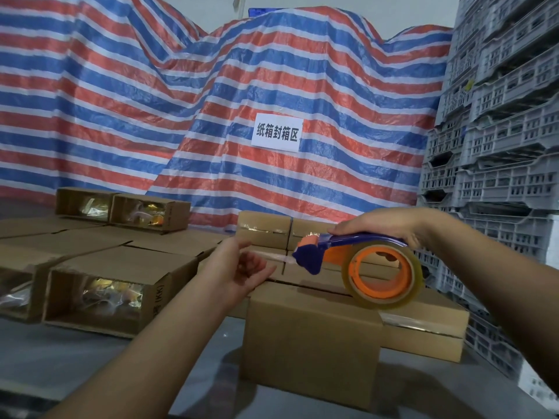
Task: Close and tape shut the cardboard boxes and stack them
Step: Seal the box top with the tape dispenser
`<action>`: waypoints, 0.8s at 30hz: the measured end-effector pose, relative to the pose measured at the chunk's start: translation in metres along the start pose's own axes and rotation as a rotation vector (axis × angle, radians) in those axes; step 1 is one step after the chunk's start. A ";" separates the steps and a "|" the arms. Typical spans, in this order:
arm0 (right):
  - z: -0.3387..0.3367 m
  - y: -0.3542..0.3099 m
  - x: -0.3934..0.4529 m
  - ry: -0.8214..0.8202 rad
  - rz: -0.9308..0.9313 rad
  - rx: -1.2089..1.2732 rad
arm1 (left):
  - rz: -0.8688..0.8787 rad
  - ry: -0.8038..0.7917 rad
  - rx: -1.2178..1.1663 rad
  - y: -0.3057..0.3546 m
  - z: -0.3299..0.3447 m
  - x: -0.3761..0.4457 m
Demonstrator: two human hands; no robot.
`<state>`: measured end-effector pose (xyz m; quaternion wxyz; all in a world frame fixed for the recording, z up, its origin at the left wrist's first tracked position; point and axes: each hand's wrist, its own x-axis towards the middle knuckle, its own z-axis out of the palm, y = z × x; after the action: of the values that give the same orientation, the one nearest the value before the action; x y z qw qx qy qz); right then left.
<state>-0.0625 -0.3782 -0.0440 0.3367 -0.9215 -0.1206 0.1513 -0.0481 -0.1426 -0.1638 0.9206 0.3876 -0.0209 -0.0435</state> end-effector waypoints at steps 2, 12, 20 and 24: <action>0.005 -0.004 0.000 -0.008 0.007 -0.021 | 0.027 -0.024 0.172 0.004 -0.003 0.001; 0.012 -0.010 0.007 0.064 0.044 -0.121 | -0.050 -0.081 0.657 0.017 -0.038 0.000; 0.015 -0.013 0.007 0.071 0.049 -0.146 | 0.081 -0.017 0.874 0.011 -0.043 0.008; 0.014 -0.011 0.009 0.100 0.043 -0.196 | 0.095 -0.032 0.866 0.009 -0.044 0.011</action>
<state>-0.0603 -0.3594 -0.0488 0.2473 -0.9588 -0.0983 0.0998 -0.0332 -0.1061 -0.1879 0.6735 0.7359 -0.0694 0.0055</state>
